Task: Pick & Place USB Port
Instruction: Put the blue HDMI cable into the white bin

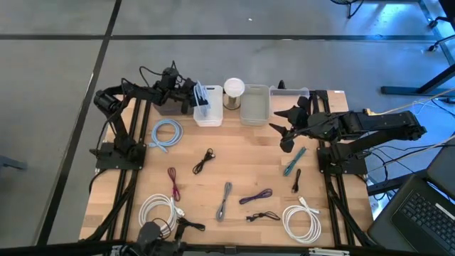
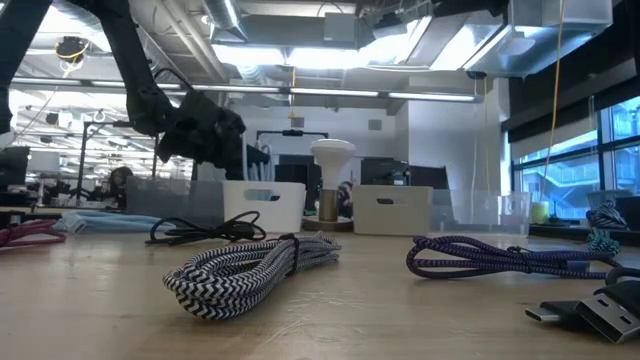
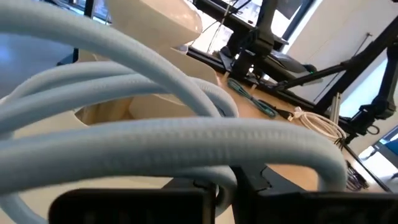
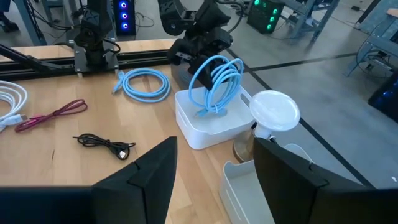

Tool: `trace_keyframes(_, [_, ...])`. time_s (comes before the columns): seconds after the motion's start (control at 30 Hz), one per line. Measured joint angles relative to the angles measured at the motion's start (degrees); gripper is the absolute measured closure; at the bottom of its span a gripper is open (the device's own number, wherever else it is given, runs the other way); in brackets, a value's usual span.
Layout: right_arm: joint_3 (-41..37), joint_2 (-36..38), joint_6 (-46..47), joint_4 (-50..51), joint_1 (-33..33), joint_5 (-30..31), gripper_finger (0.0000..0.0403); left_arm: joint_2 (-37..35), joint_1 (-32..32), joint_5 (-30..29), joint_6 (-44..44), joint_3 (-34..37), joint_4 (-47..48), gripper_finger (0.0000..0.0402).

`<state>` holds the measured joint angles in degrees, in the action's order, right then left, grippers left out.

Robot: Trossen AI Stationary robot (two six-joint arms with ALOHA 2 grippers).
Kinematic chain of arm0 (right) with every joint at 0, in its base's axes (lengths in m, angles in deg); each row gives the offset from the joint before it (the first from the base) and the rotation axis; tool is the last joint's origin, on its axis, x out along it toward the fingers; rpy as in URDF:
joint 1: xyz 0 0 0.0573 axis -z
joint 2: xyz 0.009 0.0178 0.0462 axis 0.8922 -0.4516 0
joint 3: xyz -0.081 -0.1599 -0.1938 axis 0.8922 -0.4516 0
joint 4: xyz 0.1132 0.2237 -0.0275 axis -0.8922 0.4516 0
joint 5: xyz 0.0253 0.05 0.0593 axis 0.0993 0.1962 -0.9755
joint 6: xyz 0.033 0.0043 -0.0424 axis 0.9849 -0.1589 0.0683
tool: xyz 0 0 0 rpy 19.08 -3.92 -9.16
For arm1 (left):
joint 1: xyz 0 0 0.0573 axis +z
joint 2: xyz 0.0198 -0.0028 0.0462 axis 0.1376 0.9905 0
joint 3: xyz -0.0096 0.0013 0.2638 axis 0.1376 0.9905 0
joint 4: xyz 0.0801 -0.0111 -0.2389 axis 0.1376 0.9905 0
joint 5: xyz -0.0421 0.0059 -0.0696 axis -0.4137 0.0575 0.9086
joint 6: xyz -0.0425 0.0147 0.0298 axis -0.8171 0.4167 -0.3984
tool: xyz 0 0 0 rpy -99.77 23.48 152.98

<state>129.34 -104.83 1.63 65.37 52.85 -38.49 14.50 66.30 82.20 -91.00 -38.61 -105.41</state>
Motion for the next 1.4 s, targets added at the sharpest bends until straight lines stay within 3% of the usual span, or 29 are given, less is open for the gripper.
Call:
trace_keyframes(0.3, [0.0, 0.0, 0.1, 0.0, 0.0, -0.1, 0.0189, 0.5, 0.0, -0.6, -8.7, 0.4, 0.5, 0.0263])
trace_keyframes(0.53, [0.0, 0.0, 0.2, 0.6, 0.0, -0.6, 0.0189, 0.4, 1.8, 7.6, -12.3, 0.3, 1.5, 0.02])
trace_keyframes(0.7, [0.0, 0.0, 0.3, 1.6, 0.0, -0.6, 0.0189, -0.8, 2.9, 10.4, -15.0, 0.3, 2.3, 0.019])
trace_keyframes(0.93, [0.0, 0.0, 1.7, 3.4, 0.0, -0.6, 0.0189, -5.4, 4.0, 7.4, -14.3, 0.3, 3.5, 0.0196])
trace_keyframes(1.2, [0.0, 0.0, 1.6, 3.3, 0.0, -0.5, 0.019, -11.1, 3.2, -5.5, 0.7, 0.3, 20.6, 0.0201])
trace_keyframes(1.4, [0.0, 0.0, 1.5, 3.3, 0.0, -0.4, 0.019, -11.9, 0.4, -9.7, 4.1, 0.3, 22.0, 0.0201])
